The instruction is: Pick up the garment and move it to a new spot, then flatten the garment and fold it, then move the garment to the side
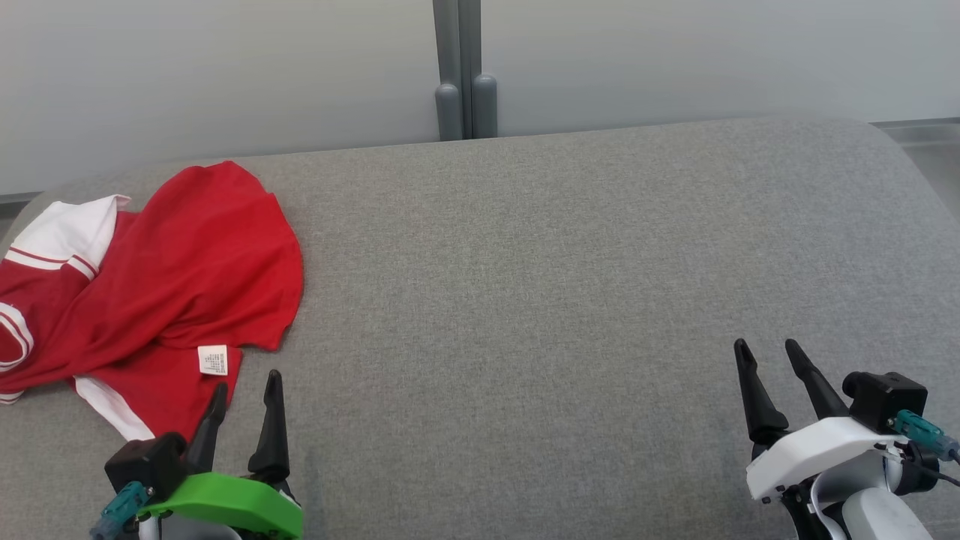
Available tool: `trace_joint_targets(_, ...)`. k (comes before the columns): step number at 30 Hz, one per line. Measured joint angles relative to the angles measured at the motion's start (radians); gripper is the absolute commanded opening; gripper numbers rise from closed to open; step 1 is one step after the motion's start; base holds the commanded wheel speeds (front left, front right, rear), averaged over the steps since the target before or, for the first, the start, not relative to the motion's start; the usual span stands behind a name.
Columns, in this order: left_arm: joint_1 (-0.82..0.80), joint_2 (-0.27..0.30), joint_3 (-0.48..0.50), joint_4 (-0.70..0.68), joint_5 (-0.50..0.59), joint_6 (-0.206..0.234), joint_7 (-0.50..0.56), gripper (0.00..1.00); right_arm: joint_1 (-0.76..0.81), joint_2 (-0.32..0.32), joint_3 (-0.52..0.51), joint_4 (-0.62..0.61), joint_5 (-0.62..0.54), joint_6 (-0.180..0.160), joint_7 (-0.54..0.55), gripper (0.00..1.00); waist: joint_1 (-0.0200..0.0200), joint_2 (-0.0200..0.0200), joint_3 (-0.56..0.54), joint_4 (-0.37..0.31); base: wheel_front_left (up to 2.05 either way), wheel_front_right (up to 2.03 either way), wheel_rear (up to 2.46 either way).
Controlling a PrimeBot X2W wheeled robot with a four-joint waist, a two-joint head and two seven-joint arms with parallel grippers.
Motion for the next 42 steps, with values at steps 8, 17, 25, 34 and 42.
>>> trace_joint_targets(8, 0.008, 0.005, -0.004, 0.009, 0.087, 0.000, -0.018, 1.00, 0.000, -0.009, 0.004, 0.009, -0.063, 0.000, -0.018, 1.00, 0.0000, 0.0000, 0.003, -0.002, 0.00, 0.00, 0.00)
trace_joint_targets(17, 0.018, 0.003, 0.002, 0.017, 0.153, 0.000, -0.039, 1.00, 0.001, -0.010, 0.004, 0.010, -0.107, 0.000, -0.037, 1.00, 0.0000, 0.0000, 0.003, -0.002, 0.00, 0.00, 0.00)
trace_joint_targets(25, 0.018, -0.008, 0.016, 0.035, 0.197, -0.005, -0.055, 1.00, 0.004, -0.017, 0.013, 0.020, -0.126, 0.000, -0.055, 1.00, 0.0000, 0.0000, 0.001, 0.000, 0.00, 0.00, 0.00)
trace_joint_targets(34, 0.018, -0.016, 0.023, 0.044, 0.249, -0.015, -0.074, 1.00, 0.009, -0.028, 0.029, 0.031, -0.183, 0.000, -0.072, 1.00, 0.0000, 0.0000, 0.000, 0.001, 0.00, 0.00, 0.00)
trace_joint_targets(42, 0.018, -0.020, 0.027, 0.056, 0.286, -0.018, -0.086, 1.00, 0.009, -0.031, 0.033, 0.044, -0.222, 0.000, -0.086, 1.00, 0.0000, 0.0000, 0.000, -0.003, 0.00, 0.00, 0.00)
